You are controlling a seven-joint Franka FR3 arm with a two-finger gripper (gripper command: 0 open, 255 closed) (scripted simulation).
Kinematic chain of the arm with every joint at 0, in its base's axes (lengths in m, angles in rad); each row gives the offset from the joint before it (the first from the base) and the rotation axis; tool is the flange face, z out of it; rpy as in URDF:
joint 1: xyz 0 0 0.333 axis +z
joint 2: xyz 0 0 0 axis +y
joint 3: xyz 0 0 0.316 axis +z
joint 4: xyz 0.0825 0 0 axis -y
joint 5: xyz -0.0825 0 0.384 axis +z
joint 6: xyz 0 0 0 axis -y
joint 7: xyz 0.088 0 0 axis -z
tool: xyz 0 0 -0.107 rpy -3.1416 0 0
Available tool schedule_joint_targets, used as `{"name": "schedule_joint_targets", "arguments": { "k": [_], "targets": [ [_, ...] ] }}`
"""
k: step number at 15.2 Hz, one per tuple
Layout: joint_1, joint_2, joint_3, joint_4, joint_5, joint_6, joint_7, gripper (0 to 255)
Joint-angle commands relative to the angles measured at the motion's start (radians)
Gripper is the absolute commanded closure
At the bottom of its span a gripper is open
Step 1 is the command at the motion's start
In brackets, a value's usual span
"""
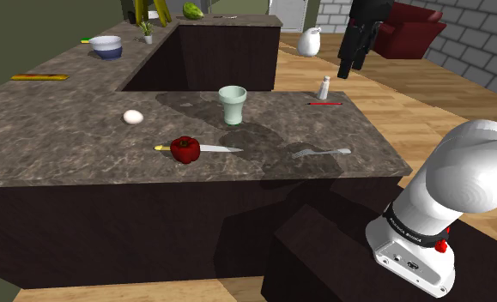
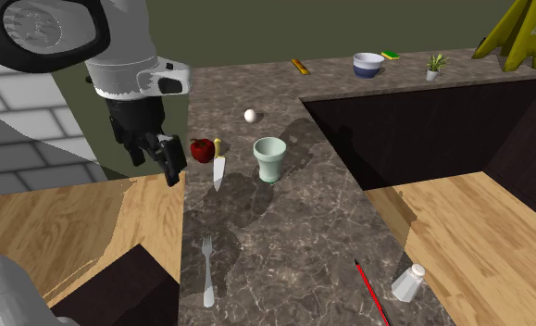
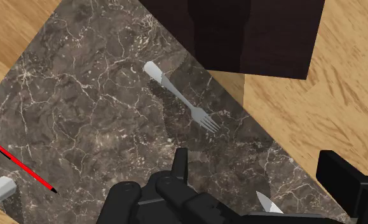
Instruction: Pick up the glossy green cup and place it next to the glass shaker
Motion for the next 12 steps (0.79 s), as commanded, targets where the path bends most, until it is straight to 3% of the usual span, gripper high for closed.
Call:
{"name": "schedule_joint_targets", "arguments": {
  "k": [1, 12],
  "targets": [
    [0.0, 0.0, 0.0, 0.0, 0.0, 0.0, 0.0, 0],
    [0.025, 0.412, 0.072, 0.147, -0.034, 0.26, 0.031, 0]
  ]
}}
